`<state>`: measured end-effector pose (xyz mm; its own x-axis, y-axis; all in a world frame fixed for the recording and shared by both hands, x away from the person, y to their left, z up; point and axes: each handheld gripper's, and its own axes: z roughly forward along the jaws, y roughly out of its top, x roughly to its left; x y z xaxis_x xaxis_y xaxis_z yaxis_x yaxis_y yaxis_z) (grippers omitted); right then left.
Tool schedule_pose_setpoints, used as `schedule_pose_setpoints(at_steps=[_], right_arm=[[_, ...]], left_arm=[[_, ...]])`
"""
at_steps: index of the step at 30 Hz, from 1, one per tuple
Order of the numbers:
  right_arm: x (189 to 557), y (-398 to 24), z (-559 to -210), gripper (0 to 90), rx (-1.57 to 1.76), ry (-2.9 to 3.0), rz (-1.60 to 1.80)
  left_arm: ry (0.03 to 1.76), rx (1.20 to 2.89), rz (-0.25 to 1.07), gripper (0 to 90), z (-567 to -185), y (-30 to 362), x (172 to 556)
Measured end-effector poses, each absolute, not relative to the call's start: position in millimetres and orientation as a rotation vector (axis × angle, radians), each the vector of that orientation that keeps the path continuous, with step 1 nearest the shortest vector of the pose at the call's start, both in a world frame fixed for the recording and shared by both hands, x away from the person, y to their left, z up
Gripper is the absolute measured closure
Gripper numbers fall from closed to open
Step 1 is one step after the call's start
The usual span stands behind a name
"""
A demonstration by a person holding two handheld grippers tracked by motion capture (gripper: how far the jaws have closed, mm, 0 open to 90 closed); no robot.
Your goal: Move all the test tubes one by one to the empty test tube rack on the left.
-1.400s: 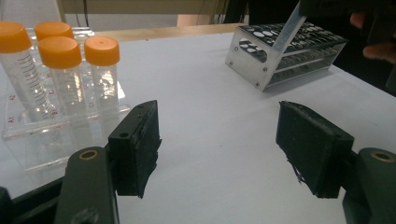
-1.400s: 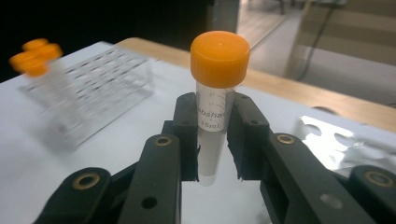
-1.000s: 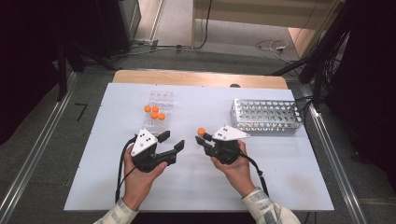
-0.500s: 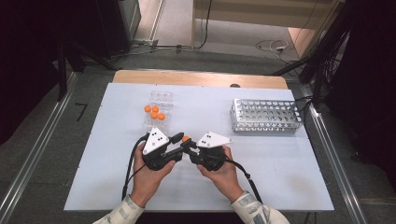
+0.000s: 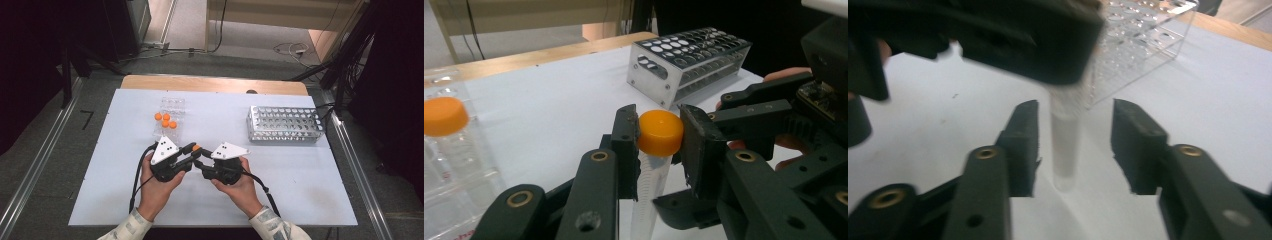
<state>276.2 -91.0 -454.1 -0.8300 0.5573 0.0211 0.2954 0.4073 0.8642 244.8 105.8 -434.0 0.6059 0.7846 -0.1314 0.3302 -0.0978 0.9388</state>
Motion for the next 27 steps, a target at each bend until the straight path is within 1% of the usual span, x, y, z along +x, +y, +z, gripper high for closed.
schedule_pose_setpoints(at_steps=[5,9,13,19,27], right_arm=[[278.8,-101.7,-456.0,36.8,0.801,2.389,1.362],[280.1,-115.1,-458.6,31.7,0.851,2.378,1.351],[281.2,-130.4,-460.7,29.6,0.886,2.361,1.336],[283.1,-152.2,-463.2,29.3,0.943,2.336,1.323],[285.0,-168.2,-464.7,29.4,0.983,2.311,1.31]], left_arm=[[0.956,1.644,0.514,70.4,-424.9,121.8,246.0],[0.99,1.604,0.538,70.4,-417.3,137.3,248.2],[1.022,1.573,0.563,70.4,-409.4,153.8,251.9],[1.067,1.535,0.602,70.5,-398.6,172.7,259.4],[1.132,1.508,0.647,70.5,-397.2,190.8,274.3]])
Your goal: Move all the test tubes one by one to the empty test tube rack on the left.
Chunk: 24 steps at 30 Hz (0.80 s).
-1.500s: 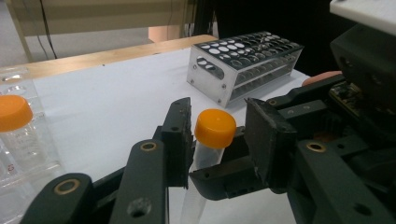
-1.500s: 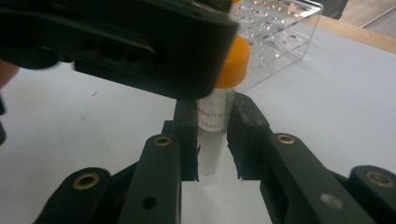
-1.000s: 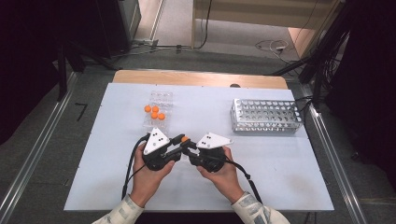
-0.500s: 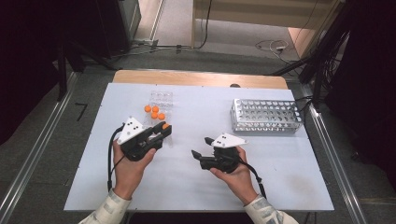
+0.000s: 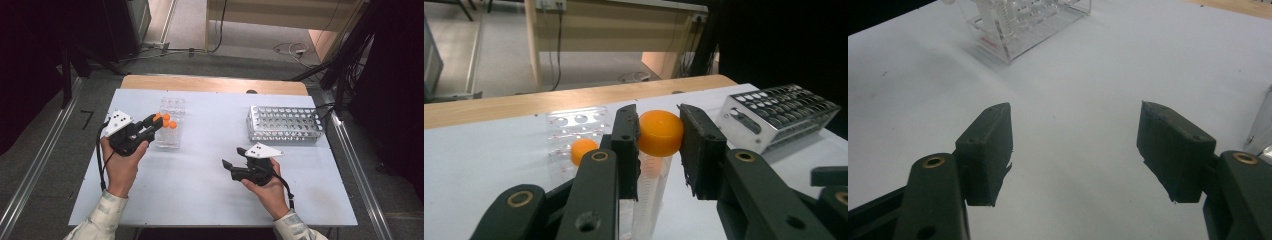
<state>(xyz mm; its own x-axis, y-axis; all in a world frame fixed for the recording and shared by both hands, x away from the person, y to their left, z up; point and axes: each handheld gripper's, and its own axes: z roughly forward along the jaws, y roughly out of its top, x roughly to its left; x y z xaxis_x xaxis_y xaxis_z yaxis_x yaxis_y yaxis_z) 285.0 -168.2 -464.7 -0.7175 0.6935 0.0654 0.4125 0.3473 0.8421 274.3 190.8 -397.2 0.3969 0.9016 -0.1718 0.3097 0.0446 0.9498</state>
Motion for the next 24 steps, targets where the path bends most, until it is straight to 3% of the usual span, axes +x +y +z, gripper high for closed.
schedule_pose_setpoints(at_steps=[24], right_arm=[[286.7,-176.8,-463.4,30.1,1.009,2.287,1.317]], left_arm=[[1.167,1.491,0.758,70.4,-395.3,200.7,298.2]])
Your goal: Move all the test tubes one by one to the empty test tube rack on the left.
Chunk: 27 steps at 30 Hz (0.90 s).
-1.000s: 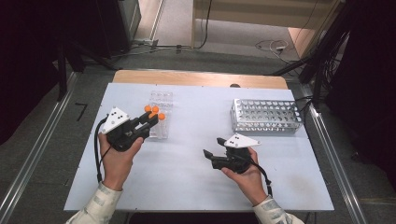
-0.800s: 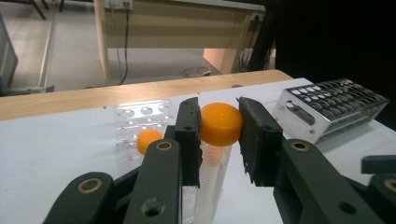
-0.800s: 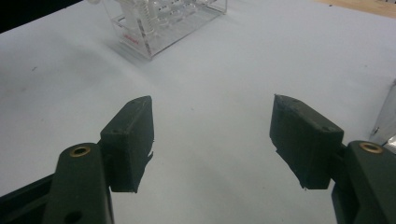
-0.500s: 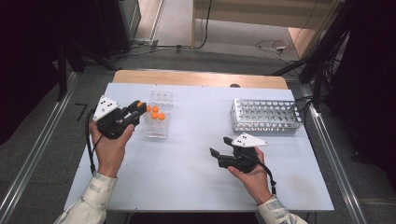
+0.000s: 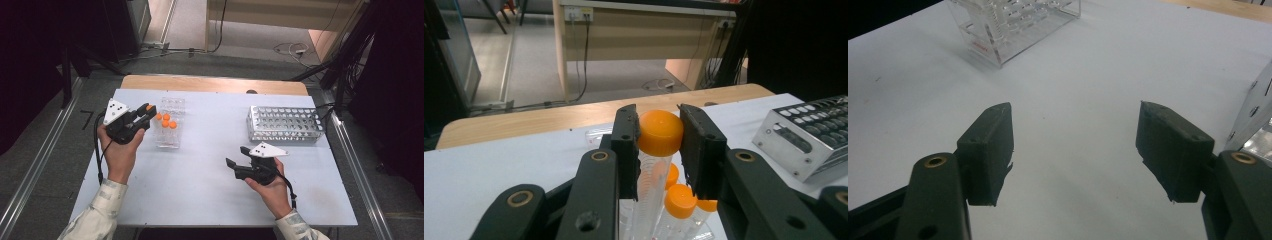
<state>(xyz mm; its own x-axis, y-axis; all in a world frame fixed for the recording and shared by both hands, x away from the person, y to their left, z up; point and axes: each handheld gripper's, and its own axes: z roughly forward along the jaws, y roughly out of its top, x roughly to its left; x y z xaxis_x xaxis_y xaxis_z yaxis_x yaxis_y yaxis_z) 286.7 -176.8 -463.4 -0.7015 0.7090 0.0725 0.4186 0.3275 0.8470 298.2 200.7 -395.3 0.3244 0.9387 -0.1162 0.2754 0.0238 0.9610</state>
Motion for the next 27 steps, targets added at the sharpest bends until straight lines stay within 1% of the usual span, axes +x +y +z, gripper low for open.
schedule_pose_setpoints(at_steps=[8,19,25,27], right_arm=[[286.5,-177.0,-463.6,30.2,1.007,2.288,1.317],[285.5,-176.7,-463.7,30.2,0.998,2.293,1.314],[285.4,-176.3,-464.2,30.2,0.999,2.295,1.311],[285.3,-176.2,-464.2,30.2,0.998,2.295,1.31]], left_arm=[[1.159,1.527,0.777,70.3,-403.4,194.8,299.8],[1.186,1.585,0.798,70.1,-428.6,187.6,302.7],[1.201,1.58,0.789,69.9,-434.0,188.2,301.5],[1.204,1.57,0.78,67.8,-434.2,188.4,300.3]])
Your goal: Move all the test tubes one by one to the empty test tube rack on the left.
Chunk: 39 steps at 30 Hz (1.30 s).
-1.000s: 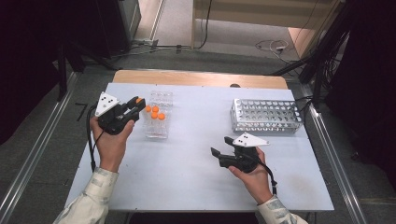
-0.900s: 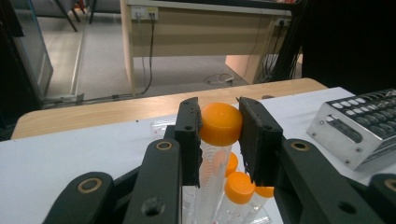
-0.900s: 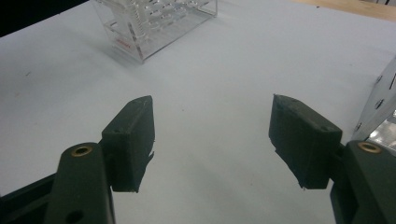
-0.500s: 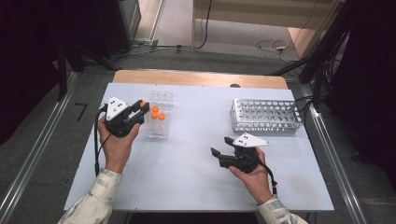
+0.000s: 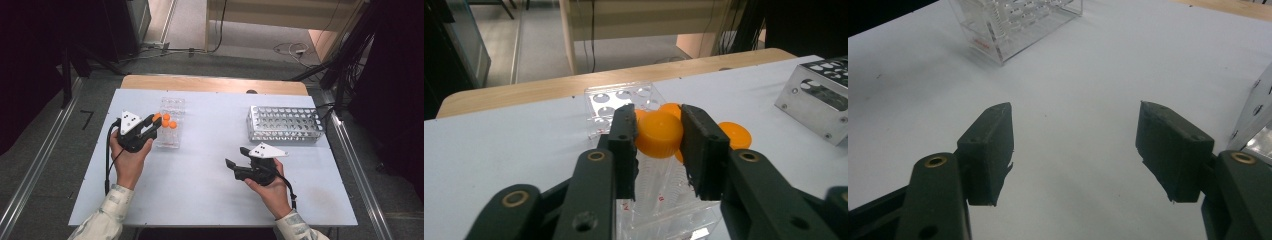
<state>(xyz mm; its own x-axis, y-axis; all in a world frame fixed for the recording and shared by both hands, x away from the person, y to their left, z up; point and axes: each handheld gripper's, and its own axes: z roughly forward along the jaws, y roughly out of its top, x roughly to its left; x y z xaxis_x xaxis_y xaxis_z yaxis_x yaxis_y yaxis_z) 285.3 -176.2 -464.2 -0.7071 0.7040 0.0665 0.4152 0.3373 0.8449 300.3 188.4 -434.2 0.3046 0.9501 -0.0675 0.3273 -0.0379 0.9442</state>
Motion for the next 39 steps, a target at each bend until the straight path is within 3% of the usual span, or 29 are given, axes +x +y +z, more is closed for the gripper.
schedule_pose_setpoints(at_steps=[3,9,19,39], right_arm=[[285.3,-176.3,-464.3,30.2,0.996,2.295,1.31],[285.9,-179.0,-463.4,30.1,1.008,2.281,1.307],[288.8,-190.2,-462.5,29.9,1.042,2.253,1.3],[290.3,-225.6,-460.4,27.6,1.127,2.17,1.281]], left_arm=[[1.21,1.565,0.777,61.8,-433.2,188.4,297.9],[1.211,1.548,0.75,58.5,-431.7,190.5,291.8],[1.211,1.527,0.739,40.1,-429.0,191.4,274.5],[1.25,1.525,0.694,28.3,-445.4,198.7,251.1]])
